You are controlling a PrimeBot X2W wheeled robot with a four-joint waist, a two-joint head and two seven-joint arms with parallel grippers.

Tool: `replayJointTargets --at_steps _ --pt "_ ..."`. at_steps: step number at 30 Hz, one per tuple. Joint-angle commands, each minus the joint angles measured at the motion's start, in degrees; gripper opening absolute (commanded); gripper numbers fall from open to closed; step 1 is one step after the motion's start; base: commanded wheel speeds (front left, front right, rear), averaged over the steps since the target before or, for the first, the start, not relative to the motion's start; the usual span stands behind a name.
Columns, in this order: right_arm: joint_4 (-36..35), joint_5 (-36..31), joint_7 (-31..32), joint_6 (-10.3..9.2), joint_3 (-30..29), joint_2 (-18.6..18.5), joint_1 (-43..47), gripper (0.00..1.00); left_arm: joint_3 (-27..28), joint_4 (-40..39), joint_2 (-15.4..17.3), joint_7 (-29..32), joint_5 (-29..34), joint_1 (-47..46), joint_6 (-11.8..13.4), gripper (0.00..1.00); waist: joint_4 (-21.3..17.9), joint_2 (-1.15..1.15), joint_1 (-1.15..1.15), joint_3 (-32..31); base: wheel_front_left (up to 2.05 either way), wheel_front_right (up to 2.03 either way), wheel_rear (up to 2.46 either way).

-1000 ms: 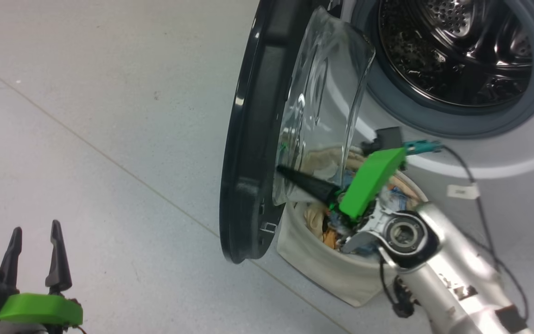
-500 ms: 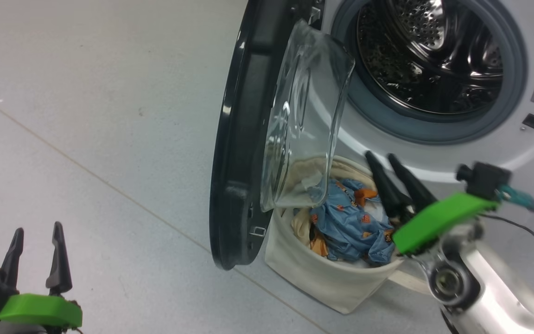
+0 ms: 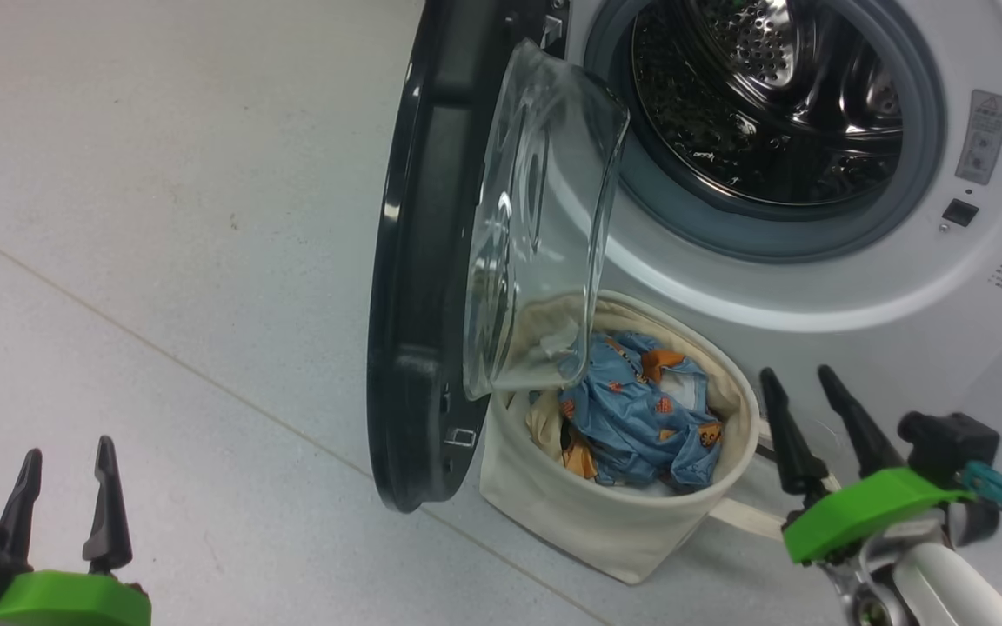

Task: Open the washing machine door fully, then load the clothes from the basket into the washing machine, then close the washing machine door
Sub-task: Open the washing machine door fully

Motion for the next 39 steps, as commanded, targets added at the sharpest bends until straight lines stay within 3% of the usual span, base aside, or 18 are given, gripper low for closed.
replayJointTargets --at_steps 1,8,32,33,34,35,39 --pt "-2.09 -1.35 -0.71 0.05 -1.08 0.05 -0.16 1.00 1.63 -1.74 1.81 -0.26 -0.56 -1.88 0.07 1.00 0.00 0.00 0.00 0.06 0.00 0.00 0.00" --pt "-5.14 -5.03 -0.73 0.05 -5.50 2.41 2.89 1.00 1.47 -1.18 1.93 -0.40 -0.97 -2.20 0.22 1.00 -0.12 0.00 0.00 0.12 0.00 0.00 0.00" --pt "-3.62 -5.60 -0.74 0.05 -4.72 3.22 3.20 1.00 0.18 -1.59 2.17 -0.53 -1.99 -1.74 0.70 1.00 -0.36 0.00 0.00 0.38 0.00 0.00 0.00" --pt "-3.51 -5.60 -0.74 0.05 -4.66 3.23 3.19 1.00 -0.05 -1.81 2.10 -0.53 -2.01 -1.79 0.62 0.79 -0.35 0.00 0.00 0.41 0.00 0.00 0.00" --pt "-3.43 -5.58 -0.74 0.05 -4.60 3.27 3.18 1.00 -0.40 -2.32 2.02 -0.56 -2.04 -1.85 0.37 0.14 -0.33 0.00 0.00 0.42 0.00 0.00 0.00" --pt "-3.40 -5.58 -0.74 0.05 -4.56 3.31 3.16 1.00 -0.86 -3.09 1.98 -0.60 -2.02 -1.85 0.03 0.00 -0.32 0.00 0.00 0.43 0.00 0.00 0.00" --pt "-3.47 -5.67 -0.74 0.05 -4.37 3.50 2.94 1.00 -2.59 -7.70 1.50 -0.72 -1.73 -1.51 -0.94 0.00 -0.28 0.00 0.00 0.52 0.00 0.00 0.00"
